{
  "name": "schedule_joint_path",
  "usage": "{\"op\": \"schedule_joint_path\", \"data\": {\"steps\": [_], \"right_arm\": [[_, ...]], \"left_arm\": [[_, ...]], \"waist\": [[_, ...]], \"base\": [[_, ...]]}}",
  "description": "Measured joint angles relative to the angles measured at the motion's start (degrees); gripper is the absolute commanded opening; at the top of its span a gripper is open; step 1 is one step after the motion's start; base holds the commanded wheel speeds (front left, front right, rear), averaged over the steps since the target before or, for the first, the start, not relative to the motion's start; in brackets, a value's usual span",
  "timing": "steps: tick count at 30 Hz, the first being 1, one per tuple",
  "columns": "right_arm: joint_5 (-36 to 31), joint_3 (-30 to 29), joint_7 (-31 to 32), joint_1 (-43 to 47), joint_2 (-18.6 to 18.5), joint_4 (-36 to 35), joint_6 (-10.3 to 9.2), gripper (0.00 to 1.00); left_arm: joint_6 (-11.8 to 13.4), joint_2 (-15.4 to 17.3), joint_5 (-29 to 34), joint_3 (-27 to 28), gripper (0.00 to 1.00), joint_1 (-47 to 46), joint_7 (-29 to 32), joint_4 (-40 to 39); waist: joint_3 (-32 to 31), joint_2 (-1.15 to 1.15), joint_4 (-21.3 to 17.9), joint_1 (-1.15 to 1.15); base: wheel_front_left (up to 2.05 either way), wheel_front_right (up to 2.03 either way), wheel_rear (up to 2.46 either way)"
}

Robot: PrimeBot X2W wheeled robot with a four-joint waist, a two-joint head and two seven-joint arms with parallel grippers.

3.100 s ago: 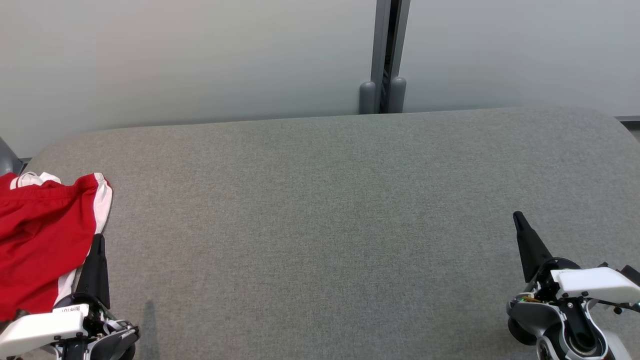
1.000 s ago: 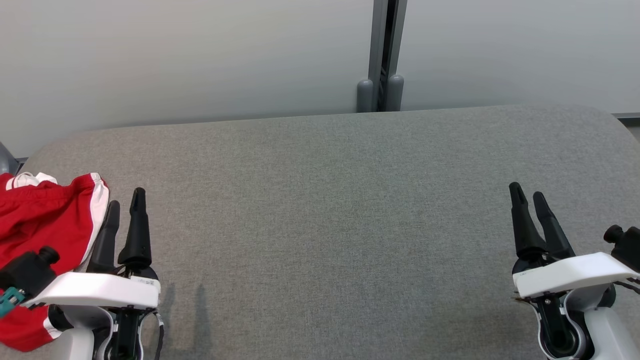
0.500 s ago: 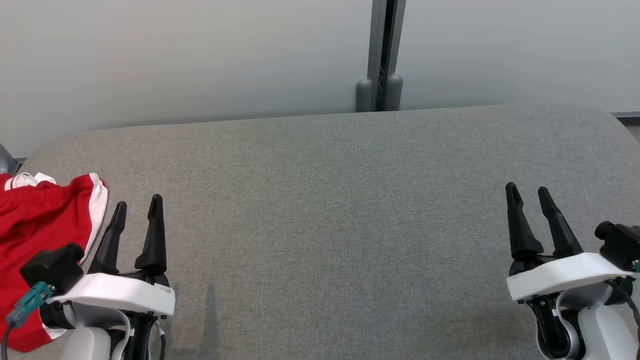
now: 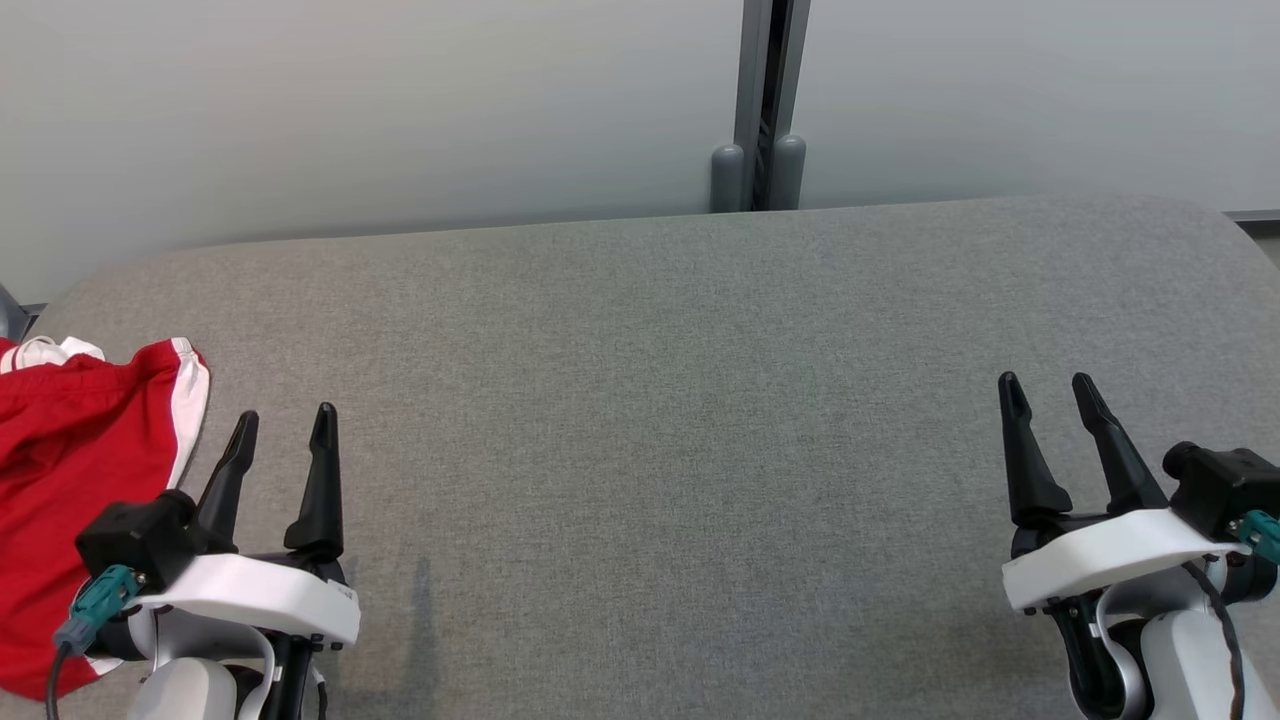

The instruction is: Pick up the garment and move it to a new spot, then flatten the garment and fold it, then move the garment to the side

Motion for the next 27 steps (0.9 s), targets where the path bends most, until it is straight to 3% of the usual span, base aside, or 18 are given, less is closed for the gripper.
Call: {"op": "schedule_joint_path", "data": {"steps": [27], "right_arm": [[-7.5,0.2,-0.5,-0.5,0.0,0.8,0.00,1.00]], "left_arm": [[1.4,0.1,6.7,-1.3,1.00,0.0,-1.4,0.3]], "waist": [[0.8,0.00,-0.2,0.00]], "base": [[0.00,0.00,0.00]]}}
